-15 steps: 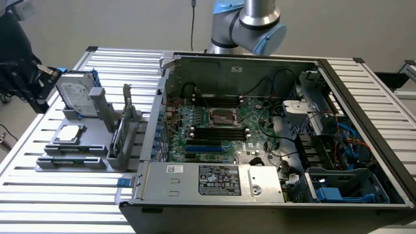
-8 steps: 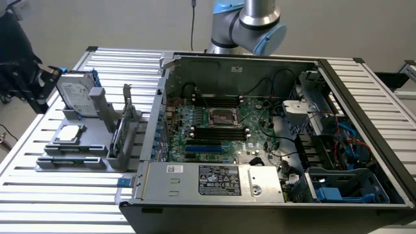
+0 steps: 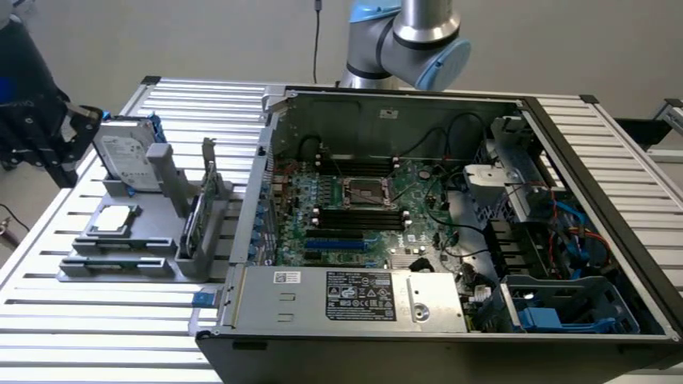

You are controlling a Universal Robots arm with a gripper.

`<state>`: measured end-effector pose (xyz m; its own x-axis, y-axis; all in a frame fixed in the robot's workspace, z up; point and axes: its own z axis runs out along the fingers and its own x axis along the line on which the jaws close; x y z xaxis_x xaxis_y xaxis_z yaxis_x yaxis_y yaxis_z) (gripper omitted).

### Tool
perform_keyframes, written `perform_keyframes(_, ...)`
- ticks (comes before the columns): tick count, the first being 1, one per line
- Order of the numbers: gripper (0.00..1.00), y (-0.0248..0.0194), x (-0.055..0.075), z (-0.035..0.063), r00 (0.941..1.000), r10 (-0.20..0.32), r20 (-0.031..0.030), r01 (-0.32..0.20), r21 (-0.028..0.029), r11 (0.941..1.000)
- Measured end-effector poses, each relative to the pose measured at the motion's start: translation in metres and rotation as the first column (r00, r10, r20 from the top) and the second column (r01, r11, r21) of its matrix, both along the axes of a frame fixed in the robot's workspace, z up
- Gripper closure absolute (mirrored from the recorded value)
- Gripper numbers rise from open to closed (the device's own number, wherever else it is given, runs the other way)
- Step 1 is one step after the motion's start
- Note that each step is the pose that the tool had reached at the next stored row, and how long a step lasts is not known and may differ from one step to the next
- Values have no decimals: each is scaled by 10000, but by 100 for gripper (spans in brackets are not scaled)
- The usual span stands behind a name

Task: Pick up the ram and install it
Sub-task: 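Pick up the ram and move it above insertion slot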

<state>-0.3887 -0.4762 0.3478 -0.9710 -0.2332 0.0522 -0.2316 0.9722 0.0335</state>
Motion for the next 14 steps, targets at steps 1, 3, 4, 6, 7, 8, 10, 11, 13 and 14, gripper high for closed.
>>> perform_keyframes(1,89,0,0,0,9998,179,0,-179,0,9998)
perform_keyframes(3,89,0,0,0,9985,544,1,-544,1,9985)
perform_keyframes(4,89,0,0,2,9974,723,0,-723,0,9974)
perform_keyframes(6,89,0,0,3,9942,1076,0,-1076,-1,9942)
perform_keyframes(7,89,0,0,5,9919,1271,1,-1271,-5,9919)
perform_keyframes(8,89,0,0,5,9894,1450,1,-1450,-10,9894)
perform_keyframes(10,89,0,0,5,9835,1810,-1,-1810,-16,9835)
perform_keyframes(11,89,0,0,6,9801,1986,-2,-1986,-17,9801)
perform_keyframes(13,89,0,0,6,9723,2337,-1,-2337,-16,9723)
perform_keyframes(14,89,0,0,6,9679,2512,-2,-2512,-17,9679)
